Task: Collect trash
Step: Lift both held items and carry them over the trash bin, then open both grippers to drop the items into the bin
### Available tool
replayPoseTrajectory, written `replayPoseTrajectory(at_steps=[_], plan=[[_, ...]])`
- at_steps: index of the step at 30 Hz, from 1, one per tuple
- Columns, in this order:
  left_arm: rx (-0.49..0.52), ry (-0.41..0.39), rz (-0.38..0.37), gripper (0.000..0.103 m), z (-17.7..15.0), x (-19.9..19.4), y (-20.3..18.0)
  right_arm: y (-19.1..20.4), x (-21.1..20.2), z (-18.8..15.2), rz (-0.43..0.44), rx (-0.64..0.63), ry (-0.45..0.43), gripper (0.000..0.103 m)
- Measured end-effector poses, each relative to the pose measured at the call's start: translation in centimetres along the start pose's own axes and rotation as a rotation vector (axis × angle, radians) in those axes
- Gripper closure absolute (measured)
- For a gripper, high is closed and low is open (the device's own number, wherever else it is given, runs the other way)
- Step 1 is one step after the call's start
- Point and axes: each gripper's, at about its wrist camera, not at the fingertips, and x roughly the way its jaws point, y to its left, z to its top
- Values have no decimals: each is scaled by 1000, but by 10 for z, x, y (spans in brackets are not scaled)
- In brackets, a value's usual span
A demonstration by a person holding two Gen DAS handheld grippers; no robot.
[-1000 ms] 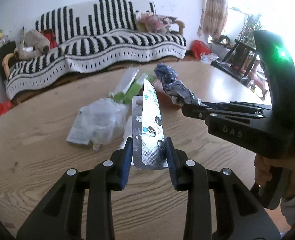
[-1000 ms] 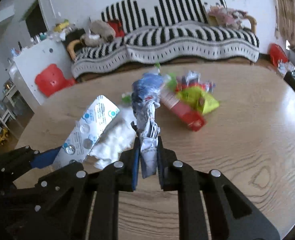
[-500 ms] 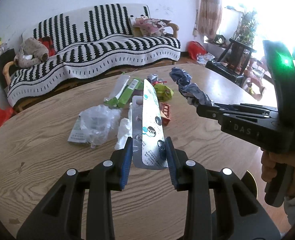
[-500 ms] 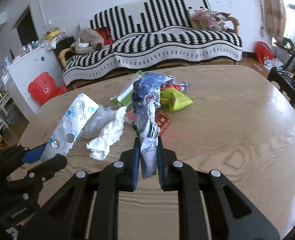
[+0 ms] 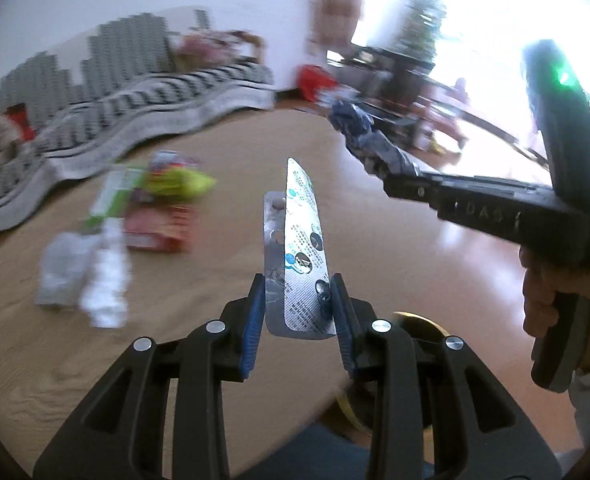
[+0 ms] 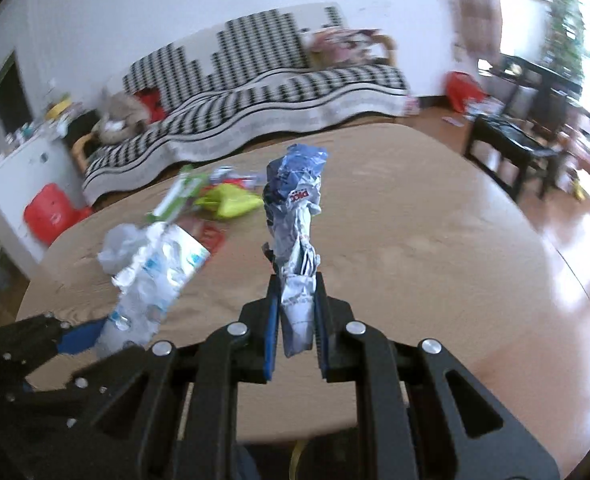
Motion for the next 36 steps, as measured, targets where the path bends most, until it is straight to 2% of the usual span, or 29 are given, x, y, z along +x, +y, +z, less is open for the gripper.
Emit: replayPoseTrajectory(at_steps=[3, 6, 11, 15, 19, 23, 26, 27, 28, 29, 30, 31, 34, 36], plan=[[84, 63, -117, 71, -13, 15, -46, -37, -24, -41, -53, 43, 38, 87], [158, 164, -203, 71, -34, 40, -83, -72, -29, -91, -96, 117, 111, 87], [239, 317, -224, 71, -66, 88, -113, -109, -5, -159, -124, 220, 255, 87], [266, 422, -229, 71, -83, 121, -126, -127, 21, -195, -118, 270, 349, 87], [289, 468, -214, 71, -90, 139, -132, -139, 32, -214, -111, 310, 382, 87], [290, 483, -209, 71, -96, 145, -132, -145, 36, -218, -110, 335, 391, 87], [279, 483, -212, 69, -96, 150, -131, -145, 41, -215, -113, 349, 399, 87], [276, 481, -205, 64, -94, 153, -133, -145, 42, -213, -110, 358, 404, 87], [270, 478, -200, 44, -95, 151, -132, -147, 43, -212, -105, 366, 410, 82], [261, 470, -196, 31, -95, 151, -132, -149, 42, -210, -118, 371, 407, 72], [253, 450, -189, 14, -92, 147, -130, -151, 38, -208, -127, 377, 393, 35], [248, 433, -182, 13, -90, 142, -129, -152, 34, -204, -132, 392, 372, 8], [236, 409, -197, 11, -83, 129, -124, -164, 15, -192, -121, 452, 323, 7], [215, 373, -215, 11, -74, 113, -120, -164, 2, -177, -158, 429, 273, 6]])
